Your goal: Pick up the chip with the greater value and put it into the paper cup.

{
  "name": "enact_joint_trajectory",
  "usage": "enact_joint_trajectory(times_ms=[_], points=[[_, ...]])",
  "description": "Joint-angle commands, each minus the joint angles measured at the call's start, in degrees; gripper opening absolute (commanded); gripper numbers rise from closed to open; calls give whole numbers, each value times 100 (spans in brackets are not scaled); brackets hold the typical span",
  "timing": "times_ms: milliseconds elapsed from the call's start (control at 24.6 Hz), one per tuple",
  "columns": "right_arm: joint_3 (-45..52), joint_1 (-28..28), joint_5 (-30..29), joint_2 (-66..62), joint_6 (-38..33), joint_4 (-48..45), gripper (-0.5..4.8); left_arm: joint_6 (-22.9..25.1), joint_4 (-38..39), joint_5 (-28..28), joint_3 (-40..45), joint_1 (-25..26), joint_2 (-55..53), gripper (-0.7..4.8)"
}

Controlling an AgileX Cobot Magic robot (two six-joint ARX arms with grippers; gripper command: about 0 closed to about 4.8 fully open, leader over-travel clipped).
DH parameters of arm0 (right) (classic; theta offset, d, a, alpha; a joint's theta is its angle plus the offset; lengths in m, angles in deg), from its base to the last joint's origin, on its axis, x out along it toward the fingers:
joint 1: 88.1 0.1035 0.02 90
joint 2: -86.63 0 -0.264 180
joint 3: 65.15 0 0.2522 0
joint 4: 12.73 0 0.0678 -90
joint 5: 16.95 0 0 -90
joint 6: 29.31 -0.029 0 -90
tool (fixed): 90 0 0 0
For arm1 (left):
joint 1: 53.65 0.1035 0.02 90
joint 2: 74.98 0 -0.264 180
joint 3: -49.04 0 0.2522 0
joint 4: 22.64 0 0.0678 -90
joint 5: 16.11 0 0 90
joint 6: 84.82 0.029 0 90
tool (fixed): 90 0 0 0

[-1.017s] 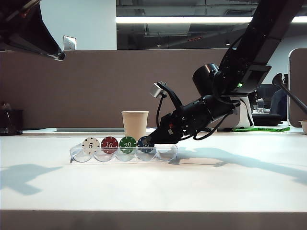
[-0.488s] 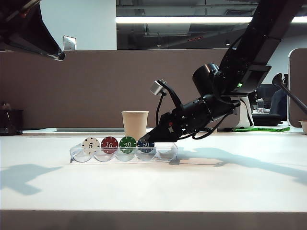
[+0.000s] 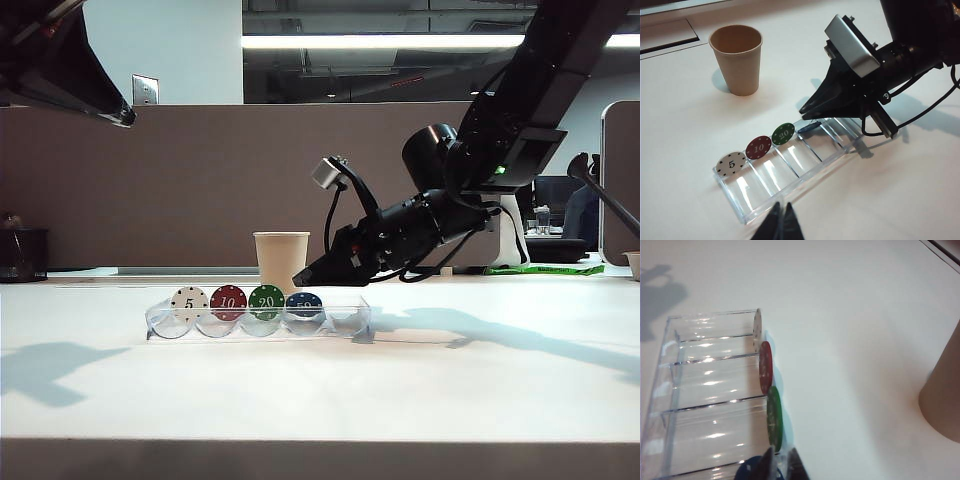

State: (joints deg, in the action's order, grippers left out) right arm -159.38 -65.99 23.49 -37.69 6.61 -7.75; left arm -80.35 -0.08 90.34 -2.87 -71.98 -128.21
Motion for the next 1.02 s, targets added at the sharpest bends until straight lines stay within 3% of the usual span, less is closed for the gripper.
enact_joint_trajectory(times_ms=[41,163,244,488,610,732,1017], points=[[-13,9,-48,35,-17,-4,50,4,-66,33,-20,-2,9,-5],[-13,9,-50,35,-17,-7,60,4,-63,33,-20,-2,9,-5],[-13,9,-48,35,-15,-13,108,4,-50,33,-20,-2,9,-5],[-11,4,-57,402,-17,22,108,7,-11,31,-20,-2,9,-5],[-11,4,-52,673,-15,684,110,4,-9,31,-20,-2,9,-4],[-7,9,125,699,181,1460,168,7,-9,31,-20,-2,9,-1],[-7,151,765,699,960,2269,172,7,-24,31,-20,-2,7,-1]])
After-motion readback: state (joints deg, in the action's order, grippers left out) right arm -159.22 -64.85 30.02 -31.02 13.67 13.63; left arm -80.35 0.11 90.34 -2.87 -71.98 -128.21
